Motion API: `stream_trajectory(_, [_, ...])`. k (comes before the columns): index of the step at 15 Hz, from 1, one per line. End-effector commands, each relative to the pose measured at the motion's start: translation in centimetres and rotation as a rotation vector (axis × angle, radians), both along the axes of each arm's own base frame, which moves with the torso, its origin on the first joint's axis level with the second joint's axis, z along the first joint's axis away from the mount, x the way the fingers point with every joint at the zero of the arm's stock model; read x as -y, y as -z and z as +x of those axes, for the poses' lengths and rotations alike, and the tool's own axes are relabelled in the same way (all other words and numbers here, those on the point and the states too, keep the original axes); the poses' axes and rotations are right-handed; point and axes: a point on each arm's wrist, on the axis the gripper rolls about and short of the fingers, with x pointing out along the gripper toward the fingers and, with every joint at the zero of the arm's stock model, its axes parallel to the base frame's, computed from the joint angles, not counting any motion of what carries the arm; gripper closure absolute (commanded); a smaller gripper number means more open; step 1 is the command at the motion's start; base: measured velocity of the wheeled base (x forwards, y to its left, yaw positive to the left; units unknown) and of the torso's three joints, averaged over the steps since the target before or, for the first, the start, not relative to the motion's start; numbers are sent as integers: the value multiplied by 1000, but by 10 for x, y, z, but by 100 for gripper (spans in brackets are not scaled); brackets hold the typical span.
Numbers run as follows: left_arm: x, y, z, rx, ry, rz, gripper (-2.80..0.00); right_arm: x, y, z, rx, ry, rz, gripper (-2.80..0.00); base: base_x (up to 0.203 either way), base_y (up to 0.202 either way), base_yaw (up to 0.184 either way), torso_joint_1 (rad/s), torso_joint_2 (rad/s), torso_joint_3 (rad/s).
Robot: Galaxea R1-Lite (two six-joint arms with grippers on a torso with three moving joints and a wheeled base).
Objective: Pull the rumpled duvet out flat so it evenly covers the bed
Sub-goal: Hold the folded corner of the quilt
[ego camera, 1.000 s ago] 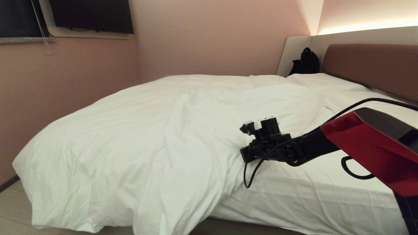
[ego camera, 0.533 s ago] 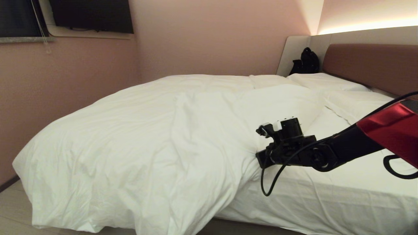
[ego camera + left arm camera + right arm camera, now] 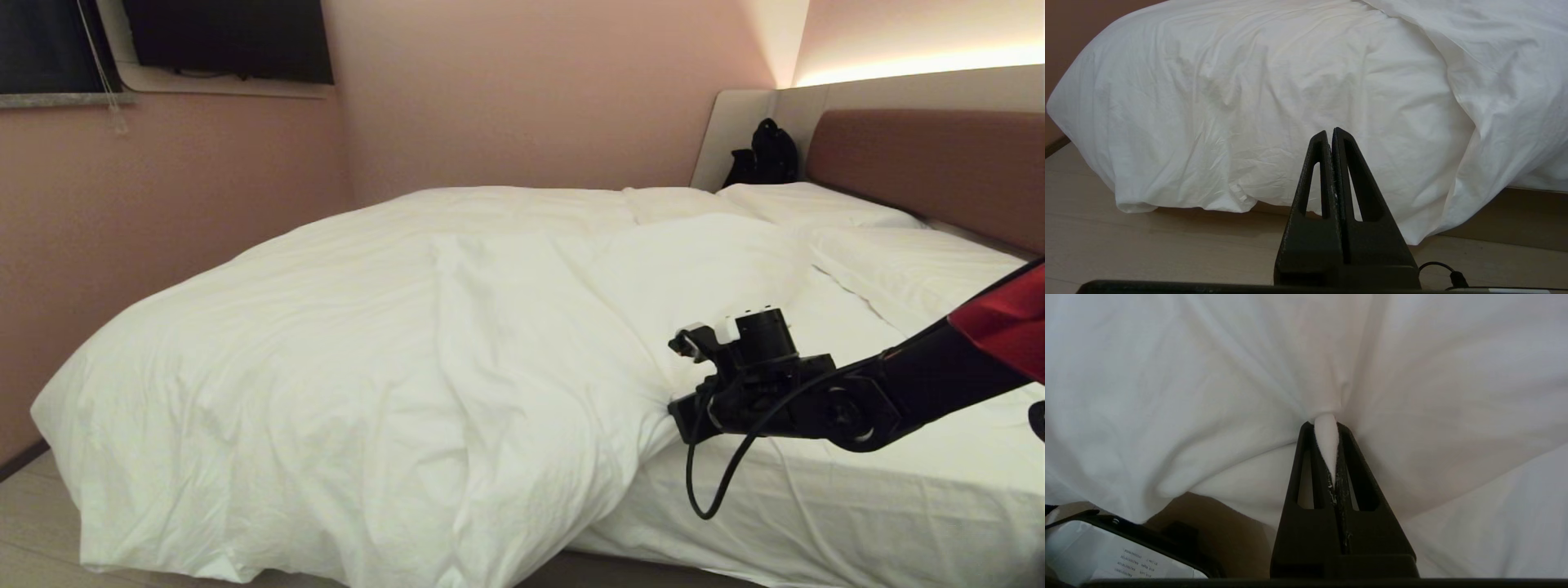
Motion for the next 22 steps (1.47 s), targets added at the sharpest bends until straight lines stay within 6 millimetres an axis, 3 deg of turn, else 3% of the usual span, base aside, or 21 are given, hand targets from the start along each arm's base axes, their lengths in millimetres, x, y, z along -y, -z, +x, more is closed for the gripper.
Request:
stream_trajectory(1, [0, 0, 0, 0, 0, 0, 0, 1, 2, -3, -10, -2, -4, 0, 0, 0, 0, 0, 0, 0])
stream_trajectory(4, [0, 0, 0, 0, 0, 0, 0, 1, 5, -4, -20, -2, -7, 0, 0, 0, 0, 0, 0, 0])
stream_trajectory(5, [0, 0, 0, 0, 0, 0, 0, 1, 5, -4, -20, -2, -7, -280, 0, 0, 0, 0, 0, 0])
stream_trajectory(12, [0, 0, 0, 0, 0, 0, 0, 0, -7, -1, 46, 3, 22, -280, 0, 0, 0, 0, 0, 0])
stream_trajectory(15, [0, 0, 0, 0, 0, 0, 0, -10, -58, 2, 204, -17, 82, -280, 0, 0, 0, 0, 0, 0])
stream_trajectory(19, [0, 0, 0, 0, 0, 0, 0, -30, -79, 22, 293, -34, 125, -280, 0, 0, 0, 0, 0, 0])
stream_trajectory(20, [0, 0, 0, 0, 0, 0, 0, -31, -79, 23, 293, -34, 126, 0, 0, 0, 0, 0, 0, 0])
stream_trajectory(22, [0, 0, 0, 0, 0, 0, 0, -39, -76, 31, 302, -39, 129, 0, 0, 0, 0, 0, 0, 0])
